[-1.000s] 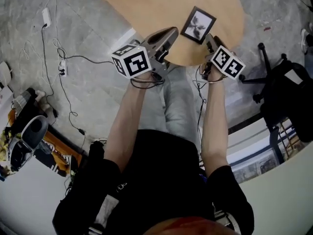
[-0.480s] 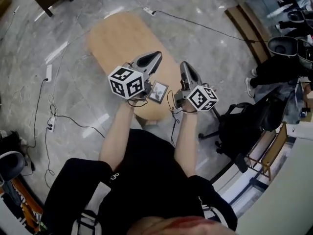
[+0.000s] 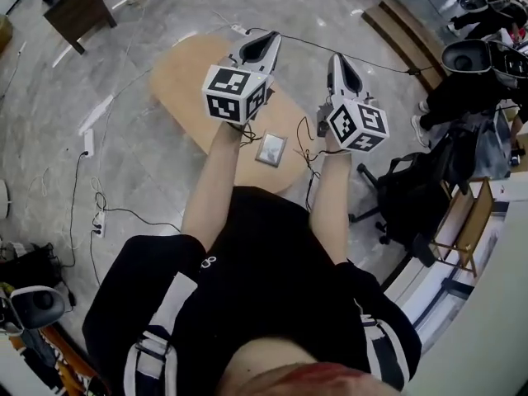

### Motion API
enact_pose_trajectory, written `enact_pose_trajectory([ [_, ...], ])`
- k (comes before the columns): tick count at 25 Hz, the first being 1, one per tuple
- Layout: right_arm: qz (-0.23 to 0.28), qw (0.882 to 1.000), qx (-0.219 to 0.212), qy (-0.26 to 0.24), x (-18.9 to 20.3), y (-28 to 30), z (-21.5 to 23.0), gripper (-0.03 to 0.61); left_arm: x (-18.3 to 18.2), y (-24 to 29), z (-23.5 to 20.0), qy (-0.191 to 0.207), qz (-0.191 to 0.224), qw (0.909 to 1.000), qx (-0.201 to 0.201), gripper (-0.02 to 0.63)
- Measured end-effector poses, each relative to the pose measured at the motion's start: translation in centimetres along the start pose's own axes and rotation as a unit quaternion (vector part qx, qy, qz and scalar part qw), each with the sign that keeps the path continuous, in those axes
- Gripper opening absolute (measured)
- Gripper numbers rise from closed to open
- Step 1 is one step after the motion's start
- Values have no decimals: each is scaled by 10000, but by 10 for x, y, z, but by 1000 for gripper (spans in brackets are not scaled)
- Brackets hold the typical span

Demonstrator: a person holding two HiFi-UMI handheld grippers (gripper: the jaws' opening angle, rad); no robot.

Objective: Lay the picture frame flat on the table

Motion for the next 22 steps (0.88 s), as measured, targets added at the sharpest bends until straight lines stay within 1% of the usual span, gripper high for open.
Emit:
enact_pose_trajectory([
  [4,-118,9999,65,20,9,-1,1,11,8,0,-2,69,-176,9998,-95,10],
  [10,-208,9995,165,-159,10,1,-5,11,14,-4,-11,296,-314,9989,-161,10],
  [14,-261,9991,218,-241,9,-2,1,12,20,0,-9,197,-324,9990,-234,10],
  [16,-251,9990,250,-264,8,-3,5,12,20,4,-7,211,-317,9990,-236,11],
  [22,-393,9981,285,-367,11,3,7,12,18,8,-5,641,-404,9970,-156,10],
])
Point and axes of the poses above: the fingertips, and each gripper's own axes: y forward along the fingers, z to its right, x out of its underside, the point moved 3 cm from there along -y, backward along the fingers, and after that the axes turned 1 degree about -z, right-handed, at the moved point
